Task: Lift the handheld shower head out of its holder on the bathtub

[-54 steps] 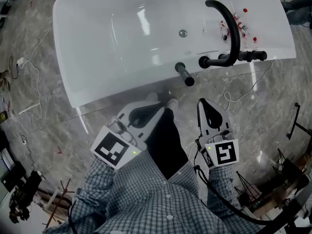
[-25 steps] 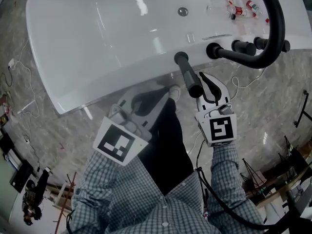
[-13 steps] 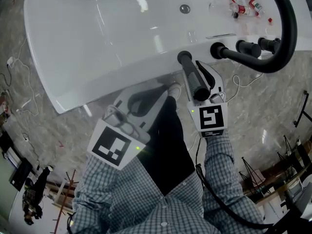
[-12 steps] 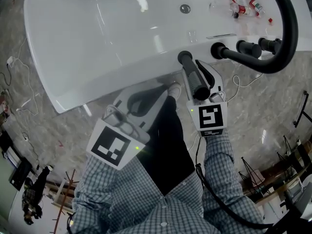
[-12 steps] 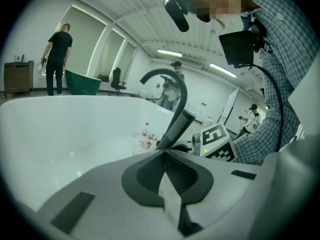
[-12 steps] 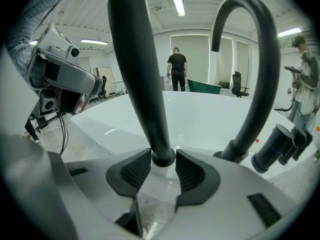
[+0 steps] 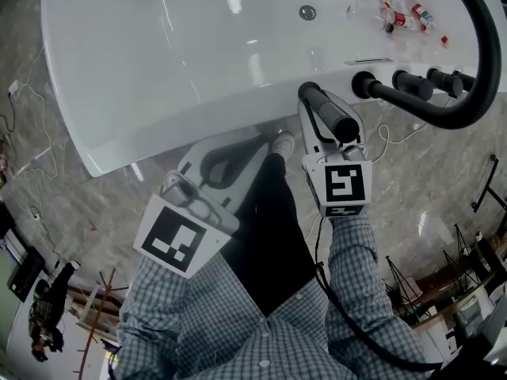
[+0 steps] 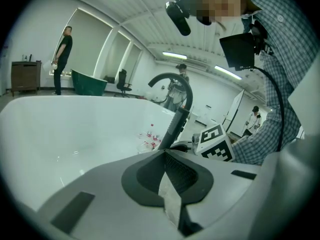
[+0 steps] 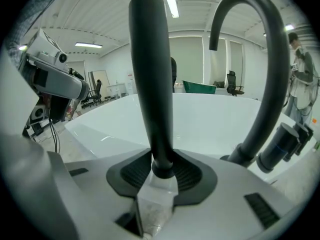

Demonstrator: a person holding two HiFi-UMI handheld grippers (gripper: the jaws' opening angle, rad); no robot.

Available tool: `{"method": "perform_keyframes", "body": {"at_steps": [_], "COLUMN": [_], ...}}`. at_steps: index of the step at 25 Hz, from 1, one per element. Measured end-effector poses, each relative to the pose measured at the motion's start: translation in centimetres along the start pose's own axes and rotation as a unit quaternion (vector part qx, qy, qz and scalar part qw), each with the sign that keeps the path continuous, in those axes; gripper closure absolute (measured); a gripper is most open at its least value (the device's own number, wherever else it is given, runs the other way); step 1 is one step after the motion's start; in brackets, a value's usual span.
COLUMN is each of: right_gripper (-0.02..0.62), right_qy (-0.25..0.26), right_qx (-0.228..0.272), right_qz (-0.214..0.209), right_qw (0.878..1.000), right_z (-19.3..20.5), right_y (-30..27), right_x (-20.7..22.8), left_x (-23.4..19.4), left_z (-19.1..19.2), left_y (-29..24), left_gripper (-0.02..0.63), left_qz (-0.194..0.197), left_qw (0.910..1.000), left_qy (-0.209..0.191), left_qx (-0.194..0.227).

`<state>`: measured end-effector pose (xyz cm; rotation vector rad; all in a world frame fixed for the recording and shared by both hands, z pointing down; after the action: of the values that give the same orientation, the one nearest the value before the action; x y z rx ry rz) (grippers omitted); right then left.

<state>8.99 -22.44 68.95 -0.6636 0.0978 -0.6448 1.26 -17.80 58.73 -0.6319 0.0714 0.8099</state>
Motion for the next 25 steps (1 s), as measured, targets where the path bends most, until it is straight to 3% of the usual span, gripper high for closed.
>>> {"method": "perform_keyframes", "body": {"at_steps": [13,25], "right_gripper": [0.469,0.471], "right_qy": [-0.035,-0.037], "right_qx": [0.008,0.021], "right_qz": [0.015,0.027], "right_qw": [0.999,0.999], "right_z": [-0.7,-3.3], "right_y": [0.8,3.6], "right_x": [0.3,0.0], "left_x": [-0.4,1.1], "left_z": [-0.4,-2.1], "left_y": [1.4,3.0], "left_gripper": [0.601,0.601], "left_qz": [-0.006,0.006], "left_qw": [0.9999,0.9993], "left_qy": [-0.003,-0.028], "left_qx": [0.01,0.023]}}
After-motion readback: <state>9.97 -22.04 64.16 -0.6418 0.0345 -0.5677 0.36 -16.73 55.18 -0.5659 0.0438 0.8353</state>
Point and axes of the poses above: the fingertips, and each gripper's own axes: y backward along the fingers, x to its right, z out of its underside, the point moved 1 cm from there along y, backward along the fingers, and after that the axes turned 5 degrees about -z, right-handed, at the moved point
